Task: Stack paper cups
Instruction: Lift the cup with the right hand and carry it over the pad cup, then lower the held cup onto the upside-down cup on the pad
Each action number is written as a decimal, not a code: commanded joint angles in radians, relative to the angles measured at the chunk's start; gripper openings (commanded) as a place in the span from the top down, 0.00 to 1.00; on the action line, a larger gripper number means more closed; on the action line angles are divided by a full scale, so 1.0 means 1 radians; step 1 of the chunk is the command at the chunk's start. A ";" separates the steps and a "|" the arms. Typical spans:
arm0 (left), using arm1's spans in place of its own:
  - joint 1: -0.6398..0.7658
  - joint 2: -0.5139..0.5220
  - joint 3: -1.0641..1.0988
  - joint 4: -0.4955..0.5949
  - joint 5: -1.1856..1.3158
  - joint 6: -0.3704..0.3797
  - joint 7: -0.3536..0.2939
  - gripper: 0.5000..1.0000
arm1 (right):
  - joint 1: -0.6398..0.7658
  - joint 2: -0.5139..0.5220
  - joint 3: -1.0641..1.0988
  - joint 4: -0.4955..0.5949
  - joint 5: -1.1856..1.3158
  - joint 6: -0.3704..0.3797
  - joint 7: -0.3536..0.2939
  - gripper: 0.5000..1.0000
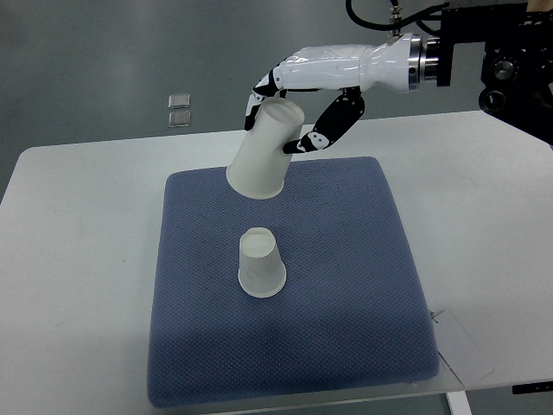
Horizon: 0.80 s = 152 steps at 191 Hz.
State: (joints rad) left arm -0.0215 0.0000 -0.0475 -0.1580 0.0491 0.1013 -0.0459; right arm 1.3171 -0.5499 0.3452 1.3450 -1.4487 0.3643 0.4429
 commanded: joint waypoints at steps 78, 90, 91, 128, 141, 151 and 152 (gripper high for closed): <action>0.000 0.000 0.000 0.000 0.000 0.000 0.000 0.00 | 0.011 0.137 -0.043 0.020 -0.139 0.031 -0.009 1.00; 0.000 0.000 0.000 0.000 0.000 0.000 0.001 0.00 | 0.022 0.137 -0.067 0.020 -0.159 0.031 -0.009 1.00; 0.000 0.000 0.000 0.000 0.000 0.000 0.001 0.00 | 0.022 0.137 -0.068 0.020 -0.159 0.031 -0.009 1.00; 0.000 0.000 0.000 0.000 0.000 0.000 0.000 0.00 | 0.027 0.137 -0.091 0.020 -0.183 0.030 -0.009 1.00; 0.000 0.000 0.000 0.000 0.000 0.000 0.000 0.00 | 0.025 0.136 -0.092 0.019 -0.194 0.030 -0.009 1.00; 0.000 0.000 0.000 0.000 0.000 0.000 0.000 0.00 | 0.025 0.137 -0.092 0.019 -0.196 0.027 -0.009 1.00; 0.000 0.000 0.000 0.000 0.000 0.000 0.000 0.00 | 0.025 0.136 -0.094 0.019 -0.196 0.027 -0.009 1.00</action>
State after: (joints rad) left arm -0.0215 0.0000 -0.0475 -0.1580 0.0491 0.1012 -0.0459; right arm 1.3431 -0.4128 0.2543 1.3650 -1.6374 0.3944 0.4341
